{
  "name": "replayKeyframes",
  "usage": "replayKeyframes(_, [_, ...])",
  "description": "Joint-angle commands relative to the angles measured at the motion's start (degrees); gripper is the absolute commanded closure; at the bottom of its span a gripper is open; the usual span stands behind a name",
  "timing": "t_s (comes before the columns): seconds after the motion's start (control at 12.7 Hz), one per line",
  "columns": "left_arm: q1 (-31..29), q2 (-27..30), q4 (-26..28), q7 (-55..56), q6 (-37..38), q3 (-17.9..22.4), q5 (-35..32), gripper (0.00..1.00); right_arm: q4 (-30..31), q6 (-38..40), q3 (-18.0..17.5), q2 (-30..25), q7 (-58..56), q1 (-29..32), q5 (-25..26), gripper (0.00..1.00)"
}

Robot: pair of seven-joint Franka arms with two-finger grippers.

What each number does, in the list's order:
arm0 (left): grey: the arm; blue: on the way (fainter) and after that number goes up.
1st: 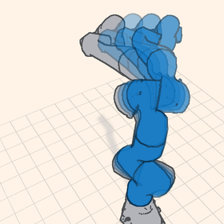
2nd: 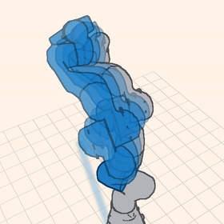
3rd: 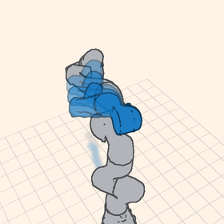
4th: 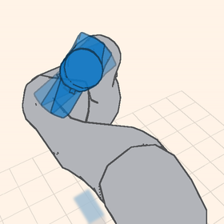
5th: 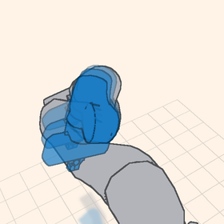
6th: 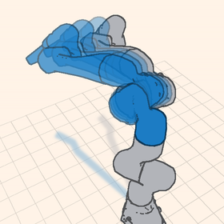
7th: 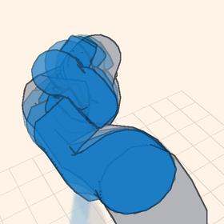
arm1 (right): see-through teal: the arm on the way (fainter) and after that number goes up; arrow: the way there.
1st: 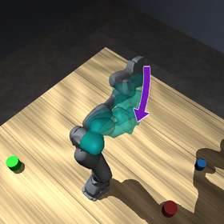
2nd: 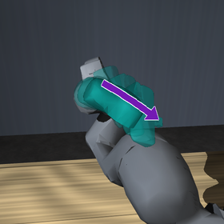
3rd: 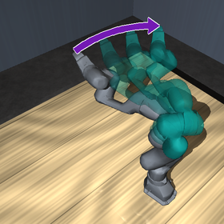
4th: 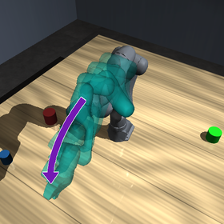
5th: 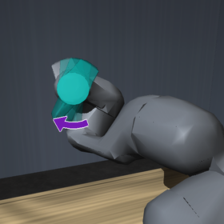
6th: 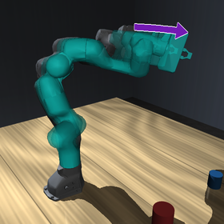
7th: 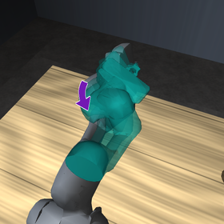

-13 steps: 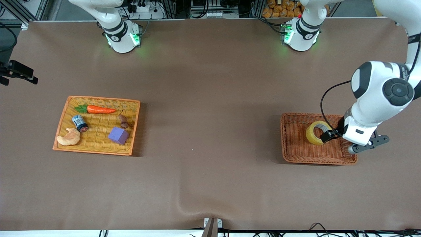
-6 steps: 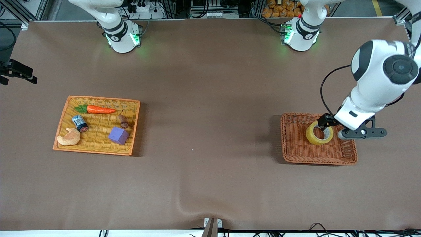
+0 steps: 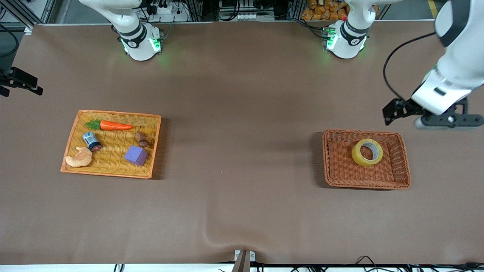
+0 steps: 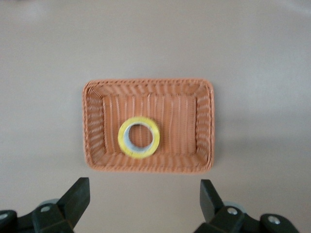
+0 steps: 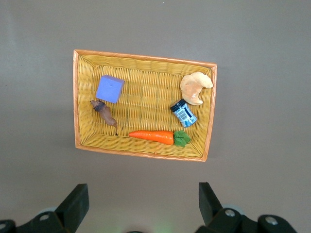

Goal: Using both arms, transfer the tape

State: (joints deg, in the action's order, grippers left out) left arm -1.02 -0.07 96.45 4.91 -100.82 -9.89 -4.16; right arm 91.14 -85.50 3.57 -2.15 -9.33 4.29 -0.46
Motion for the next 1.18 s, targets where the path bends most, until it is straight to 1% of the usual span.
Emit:
replayKeyframes(0.0, [2.24,2.26,-1.25,-2.18,7.79,1.63,1.09,0.00,0.09,0.69,-0.23,-0.93,-0.16,0.46,-0.77,0.00])
replayKeyframes(0.08, [3.12,2.44,-2.65,-3.58,10.96,1.80,1.00,0.00,0.09,0.51,-0.23,-0.84,-0.16,0.46,-0.77,0.00])
replayKeyframes(0.24, [5.48,2.35,-6.87,-5.44,16.59,5.13,1.17,0.00,0.09,0.69,-0.23,-0.84,-0.16,0.55,-0.77,0.00])
replayKeyframes(0.31, [6.02,2.53,-7.41,-5.27,17.49,5.67,1.26,0.00,0.09,0.69,-0.23,-0.84,-0.16,0.81,-0.77,0.00])
replayKeyframes(0.39, [6.72,2.53,-7.59,-4.83,17.50,5.76,1.26,0.00,0.09,0.60,-0.23,-0.76,-0.16,0.90,-0.85,0.00])
replayKeyframes(0.55, [8.57,2.53,-8.20,-4.91,17.41,7.86,1.52,0.00,0.09,0.51,-0.49,-0.75,0.10,0.37,-0.85,0.00])
replayKeyframes(0.79, [8.93,2.44,-10.04,-4.65,17.58,10.59,6.17,0.00,0.18,0.69,-0.58,-0.75,0.01,0.46,-0.85,0.00])
replayKeyframes(0.87, [8.93,2.35,-10.14,-4.65,17.58,11.29,6.53,0.00,0.18,0.69,-0.49,-0.75,0.01,0.46,-0.85,0.00])
replayKeyframes(1.1, [8.84,1.65,-10.14,-4.30,16.97,11.47,6.53,0.00,0.18,0.77,-0.49,-0.84,0.01,0.46,-0.85,0.00])
